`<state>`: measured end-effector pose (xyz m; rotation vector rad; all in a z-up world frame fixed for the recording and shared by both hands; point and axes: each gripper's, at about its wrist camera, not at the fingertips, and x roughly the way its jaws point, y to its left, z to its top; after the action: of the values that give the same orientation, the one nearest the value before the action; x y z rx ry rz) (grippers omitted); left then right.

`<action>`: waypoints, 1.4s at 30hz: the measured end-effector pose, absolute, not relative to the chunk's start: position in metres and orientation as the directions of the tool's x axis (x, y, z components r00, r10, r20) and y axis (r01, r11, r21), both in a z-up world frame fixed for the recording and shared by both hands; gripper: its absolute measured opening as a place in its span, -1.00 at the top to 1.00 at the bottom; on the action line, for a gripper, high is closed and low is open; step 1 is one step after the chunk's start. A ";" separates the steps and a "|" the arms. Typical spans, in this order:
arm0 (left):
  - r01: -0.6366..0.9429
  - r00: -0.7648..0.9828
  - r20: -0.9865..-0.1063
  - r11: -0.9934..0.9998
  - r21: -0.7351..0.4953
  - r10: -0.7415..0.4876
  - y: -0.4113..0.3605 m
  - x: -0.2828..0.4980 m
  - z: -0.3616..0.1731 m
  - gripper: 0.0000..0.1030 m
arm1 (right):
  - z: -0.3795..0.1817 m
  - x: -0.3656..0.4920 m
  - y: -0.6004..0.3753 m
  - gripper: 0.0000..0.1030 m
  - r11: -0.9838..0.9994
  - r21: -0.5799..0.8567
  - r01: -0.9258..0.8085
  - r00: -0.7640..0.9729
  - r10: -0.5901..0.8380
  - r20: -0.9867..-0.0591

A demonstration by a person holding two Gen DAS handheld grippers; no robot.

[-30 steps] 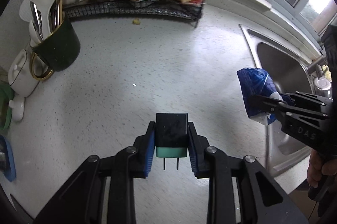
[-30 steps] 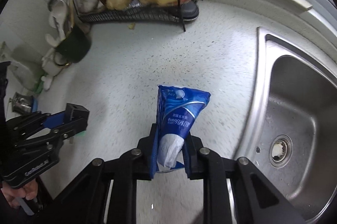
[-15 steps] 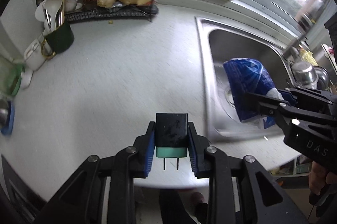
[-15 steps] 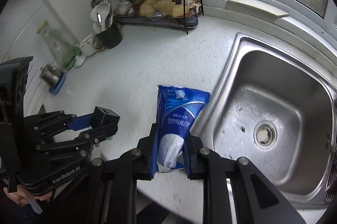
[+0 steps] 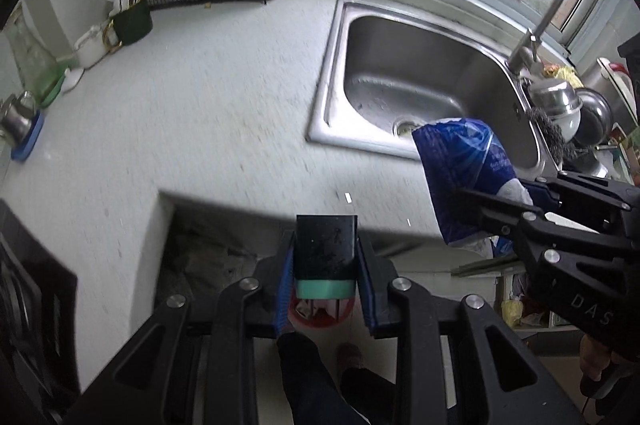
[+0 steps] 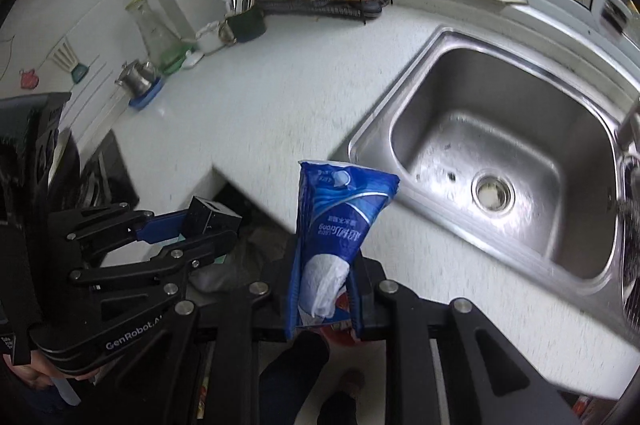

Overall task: Collect trash
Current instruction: 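Carry the charger and blue-white packet down over the red bucket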

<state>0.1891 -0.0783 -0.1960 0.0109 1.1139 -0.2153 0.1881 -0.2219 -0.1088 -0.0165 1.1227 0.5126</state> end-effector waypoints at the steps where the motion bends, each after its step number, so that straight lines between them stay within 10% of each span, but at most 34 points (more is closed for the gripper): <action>1: 0.171 0.416 -0.894 0.980 -0.102 -0.166 -0.080 0.182 -0.201 0.50 | -0.112 0.184 -0.223 0.64 0.882 0.239 -0.405 0.323 0.383 -0.865; 15: 0.110 0.265 -0.950 0.984 -0.141 -0.166 -0.088 0.140 -0.327 0.50 | -0.219 0.139 -0.220 0.64 0.893 0.252 -0.372 0.240 0.355 -0.903; 42: 0.074 0.046 -0.983 0.982 -0.174 -0.178 -0.071 0.157 -0.765 0.50 | -0.648 0.139 -0.163 0.64 0.923 0.213 -0.319 0.007 0.227 -0.974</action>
<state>0.1572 -0.0710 -0.7650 -0.0837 1.5132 -0.1924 0.1395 -0.1628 -0.6483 -0.0750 1.5044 0.4278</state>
